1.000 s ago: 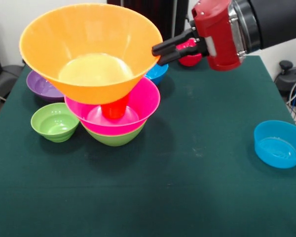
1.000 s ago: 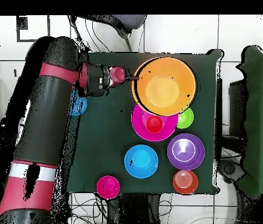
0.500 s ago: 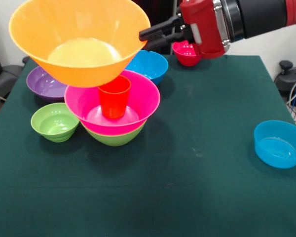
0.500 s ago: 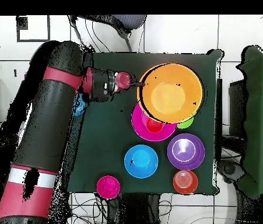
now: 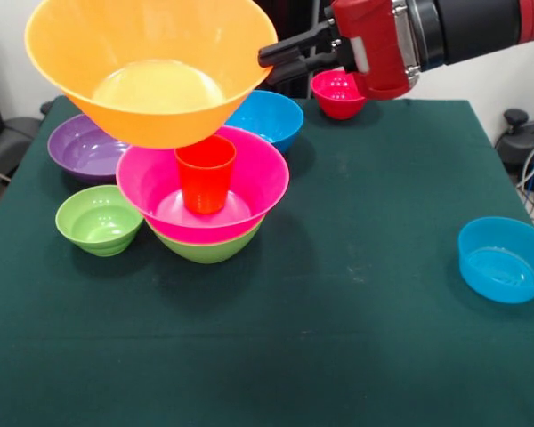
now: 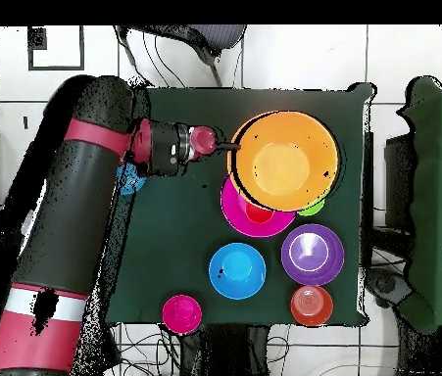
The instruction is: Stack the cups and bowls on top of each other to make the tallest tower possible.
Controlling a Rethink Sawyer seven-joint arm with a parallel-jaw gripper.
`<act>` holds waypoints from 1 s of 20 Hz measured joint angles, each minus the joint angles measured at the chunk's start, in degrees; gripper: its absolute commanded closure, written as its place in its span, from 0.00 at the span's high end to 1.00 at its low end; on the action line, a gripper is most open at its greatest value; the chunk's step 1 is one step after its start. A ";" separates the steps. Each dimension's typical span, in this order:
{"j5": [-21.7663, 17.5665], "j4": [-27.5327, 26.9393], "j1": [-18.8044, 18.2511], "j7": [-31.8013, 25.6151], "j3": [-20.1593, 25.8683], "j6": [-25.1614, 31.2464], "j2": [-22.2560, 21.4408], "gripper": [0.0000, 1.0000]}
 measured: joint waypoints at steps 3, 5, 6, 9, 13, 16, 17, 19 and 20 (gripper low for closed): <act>0.00 0.03 0.37 0.00 0.01 0.00 0.15 0.00; 0.00 0.10 0.51 0.00 0.01 0.01 0.22 0.00; 0.00 0.16 0.55 0.00 0.01 0.00 0.25 0.00; 0.00 0.27 0.57 0.00 0.01 0.00 0.28 0.00; 0.00 0.31 0.57 0.00 0.01 0.00 0.33 0.00; 0.00 0.37 0.57 0.00 0.01 0.00 0.35 0.00; 0.00 0.38 0.57 0.00 0.01 0.00 0.35 0.00; 0.00 0.45 0.57 0.00 0.01 0.00 0.35 0.00; 0.00 0.47 0.57 0.00 0.01 0.00 0.34 0.00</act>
